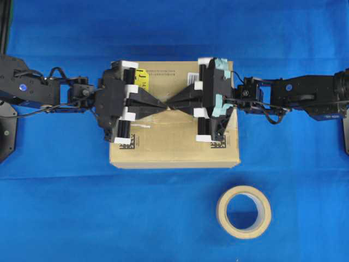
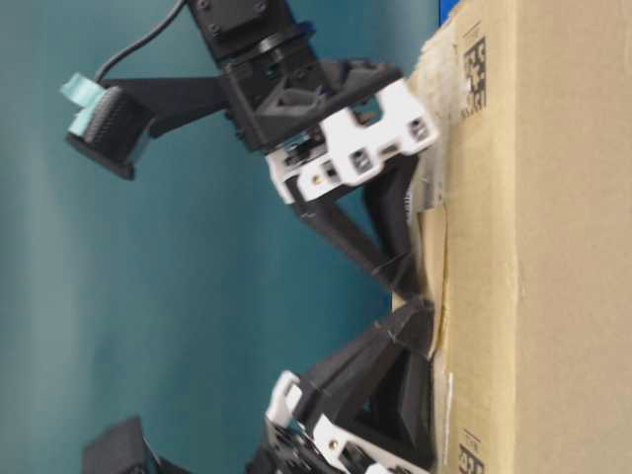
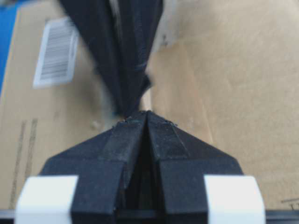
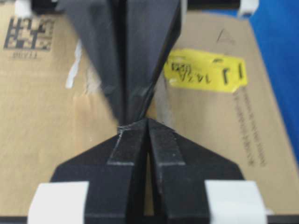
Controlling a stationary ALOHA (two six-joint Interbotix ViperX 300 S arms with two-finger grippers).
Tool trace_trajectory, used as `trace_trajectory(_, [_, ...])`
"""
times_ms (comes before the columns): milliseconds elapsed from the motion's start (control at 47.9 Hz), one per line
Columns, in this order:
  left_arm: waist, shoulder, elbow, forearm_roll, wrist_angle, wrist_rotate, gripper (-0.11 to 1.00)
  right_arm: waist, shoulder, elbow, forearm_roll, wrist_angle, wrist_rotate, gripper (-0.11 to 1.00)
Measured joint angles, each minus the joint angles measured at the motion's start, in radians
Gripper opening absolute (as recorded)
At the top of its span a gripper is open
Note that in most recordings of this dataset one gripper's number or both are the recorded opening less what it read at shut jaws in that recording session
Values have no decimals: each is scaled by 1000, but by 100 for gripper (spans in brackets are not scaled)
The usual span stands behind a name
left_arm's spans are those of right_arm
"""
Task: Apply tape along the seams of the closed cardboard box to seal it securely.
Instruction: 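Press both grippers along the seam tape toward each other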
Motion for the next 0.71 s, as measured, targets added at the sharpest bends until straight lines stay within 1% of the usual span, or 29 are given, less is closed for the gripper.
trace_trajectory(104, [5,-3,34,0,-28,-44,0,11,-2,21,5,15,2,-1])
trace_trajectory(146, [5,-6,43,0,-32,-52,0,12,-2,29,9,21,2,-1])
trace_trajectory(418, [9,-32,86,0,-35,-80,0,14,-41,87,57,34,2,-1])
trace_trajectory(564, [9,-48,106,0,-35,-86,0,15,-72,133,83,11,2,-1])
trace_trajectory(710, [8,-58,112,-2,-35,-83,0,15,-100,153,86,0,2,-1])
